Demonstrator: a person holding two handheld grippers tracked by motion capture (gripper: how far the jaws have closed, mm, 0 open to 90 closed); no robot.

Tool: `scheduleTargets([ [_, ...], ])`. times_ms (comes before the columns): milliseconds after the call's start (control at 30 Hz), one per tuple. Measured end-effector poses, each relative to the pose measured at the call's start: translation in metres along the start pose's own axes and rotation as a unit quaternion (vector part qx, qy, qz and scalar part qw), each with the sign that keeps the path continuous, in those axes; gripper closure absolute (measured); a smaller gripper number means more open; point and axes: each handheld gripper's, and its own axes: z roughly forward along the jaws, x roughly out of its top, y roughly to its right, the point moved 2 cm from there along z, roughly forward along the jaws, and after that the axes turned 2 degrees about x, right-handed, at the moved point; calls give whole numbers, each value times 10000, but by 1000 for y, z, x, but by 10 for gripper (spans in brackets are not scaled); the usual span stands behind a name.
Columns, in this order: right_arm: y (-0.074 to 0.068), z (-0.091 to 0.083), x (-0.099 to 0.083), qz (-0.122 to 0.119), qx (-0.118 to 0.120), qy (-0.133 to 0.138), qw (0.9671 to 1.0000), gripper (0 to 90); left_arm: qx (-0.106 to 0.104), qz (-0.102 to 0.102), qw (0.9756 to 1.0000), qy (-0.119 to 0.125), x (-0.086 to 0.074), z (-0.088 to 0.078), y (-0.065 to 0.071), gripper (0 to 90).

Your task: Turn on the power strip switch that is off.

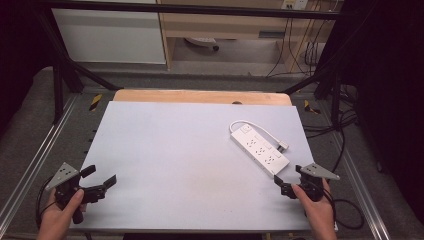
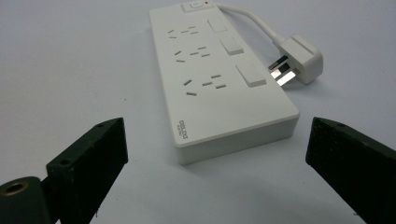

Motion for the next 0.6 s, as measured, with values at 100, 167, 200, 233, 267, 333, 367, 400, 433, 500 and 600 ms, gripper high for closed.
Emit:
scheduleTargets([
  [100, 0, 1, 0, 28, -6, -97, 9999, 55, -24, -20, 10000, -4, 0, 1, 0, 75],
  [167, 1, 1, 0, 73, -9, -112, 9999, 53, -27, -20, 10000, -14, 0, 1, 0, 76],
  [200, 2, 0, 0, 112, -13, -121, 9999, 51, -52, -34, 10000, -16, 0, 2, 1, 75],
  [233, 3, -1, 0, 159, -10, -114, 9998, 50, -52, -34, 10000, -16, 0, 2, 1, 75],
  [267, 3, -1, 1, 158, 2, -131, 9998, 49, -48, -17, 10000, -29, 0, 2, 0, 75],
  [333, 3, -2, 2, 213, 2, -138, 9997, 45, -50, -20, 10000, -68, -1, 3, 1, 75],
  [367, 3, -2, 3, 193, 8, -169, 9997, 44, -50, -17, 10000, -74, -1, 3, 1, 75],
  [400, 3, -2, 3, 193, 8, -169, 9997, 44, -50, -17, 10000, -74, -1, 3, 1, 74],
  [433, 2, -2, 4, 201, 39, -207, 9996, 41, -56, -16, 9999, -99, -1, 3, 1, 74],
  [500, 1, -3, 5, 158, 39, -182, 9997, 41, -69, 0, 9999, -92, -1, 3, 1, 73],
  [600, 0, -4, 7, 156, 41, -181, 9997, 40, -84, 12, 9999, -110, -1, 4, 2, 68],
])
